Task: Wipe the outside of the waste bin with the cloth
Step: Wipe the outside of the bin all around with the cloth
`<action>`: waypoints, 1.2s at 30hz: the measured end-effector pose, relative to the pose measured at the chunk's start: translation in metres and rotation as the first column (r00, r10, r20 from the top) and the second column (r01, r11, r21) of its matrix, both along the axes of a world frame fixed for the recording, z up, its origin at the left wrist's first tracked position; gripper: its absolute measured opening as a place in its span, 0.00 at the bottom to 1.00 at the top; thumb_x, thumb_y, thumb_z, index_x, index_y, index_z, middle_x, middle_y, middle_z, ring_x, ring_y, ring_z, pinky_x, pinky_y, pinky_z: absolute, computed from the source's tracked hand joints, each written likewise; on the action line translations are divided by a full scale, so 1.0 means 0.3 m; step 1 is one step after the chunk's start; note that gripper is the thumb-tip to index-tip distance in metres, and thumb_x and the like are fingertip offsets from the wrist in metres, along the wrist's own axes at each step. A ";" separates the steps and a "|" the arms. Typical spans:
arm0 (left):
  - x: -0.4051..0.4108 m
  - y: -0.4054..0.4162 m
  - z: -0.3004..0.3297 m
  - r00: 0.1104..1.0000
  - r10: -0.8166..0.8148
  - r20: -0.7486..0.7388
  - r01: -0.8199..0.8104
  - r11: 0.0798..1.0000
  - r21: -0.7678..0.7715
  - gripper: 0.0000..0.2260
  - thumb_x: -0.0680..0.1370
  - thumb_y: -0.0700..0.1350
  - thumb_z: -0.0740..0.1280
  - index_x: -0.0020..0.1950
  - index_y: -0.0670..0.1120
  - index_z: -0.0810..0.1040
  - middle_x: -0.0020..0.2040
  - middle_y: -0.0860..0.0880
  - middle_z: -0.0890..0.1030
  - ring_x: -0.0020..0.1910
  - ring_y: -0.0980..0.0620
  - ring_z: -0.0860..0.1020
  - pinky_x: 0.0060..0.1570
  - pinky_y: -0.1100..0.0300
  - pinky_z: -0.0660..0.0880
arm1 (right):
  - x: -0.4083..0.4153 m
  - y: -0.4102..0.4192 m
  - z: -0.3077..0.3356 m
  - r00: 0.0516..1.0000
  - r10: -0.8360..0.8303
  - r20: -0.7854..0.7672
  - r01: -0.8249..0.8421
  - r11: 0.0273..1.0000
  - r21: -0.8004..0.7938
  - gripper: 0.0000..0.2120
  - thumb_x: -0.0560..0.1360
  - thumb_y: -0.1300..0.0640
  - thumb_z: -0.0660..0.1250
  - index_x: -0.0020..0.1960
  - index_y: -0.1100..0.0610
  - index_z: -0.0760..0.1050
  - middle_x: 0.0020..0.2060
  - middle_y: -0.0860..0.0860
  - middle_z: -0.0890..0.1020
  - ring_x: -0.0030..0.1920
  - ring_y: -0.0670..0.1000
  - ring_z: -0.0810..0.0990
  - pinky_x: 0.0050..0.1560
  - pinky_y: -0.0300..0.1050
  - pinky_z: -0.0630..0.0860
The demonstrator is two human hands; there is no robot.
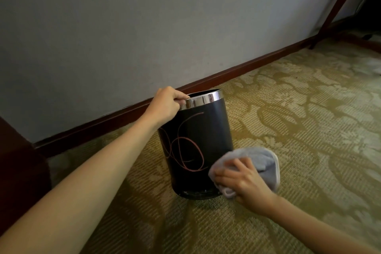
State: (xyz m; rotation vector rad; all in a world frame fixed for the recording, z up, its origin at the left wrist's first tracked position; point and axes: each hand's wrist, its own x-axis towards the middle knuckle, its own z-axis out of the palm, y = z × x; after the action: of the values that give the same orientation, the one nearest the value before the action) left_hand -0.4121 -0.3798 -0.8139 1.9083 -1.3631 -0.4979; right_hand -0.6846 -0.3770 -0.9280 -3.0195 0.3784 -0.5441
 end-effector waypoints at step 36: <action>-0.056 0.033 0.049 0.996 -0.026 0.089 0.021 0.998 0.054 0.10 0.76 0.41 0.67 0.54 0.49 0.83 0.55 0.49 0.82 0.57 0.50 0.77 0.57 0.54 0.73 | 0.091 -0.075 0.167 0.998 -0.024 0.050 0.032 0.987 -0.157 0.18 0.64 0.64 0.72 0.53 0.53 0.82 0.55 0.46 0.82 0.52 0.56 0.76 0.47 0.54 0.70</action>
State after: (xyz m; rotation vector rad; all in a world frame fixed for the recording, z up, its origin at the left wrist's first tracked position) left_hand -0.4287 -0.3700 -0.7994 1.9803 -1.4447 -0.4685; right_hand -0.6574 -0.3994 -0.8779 -3.1484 0.3933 -0.6786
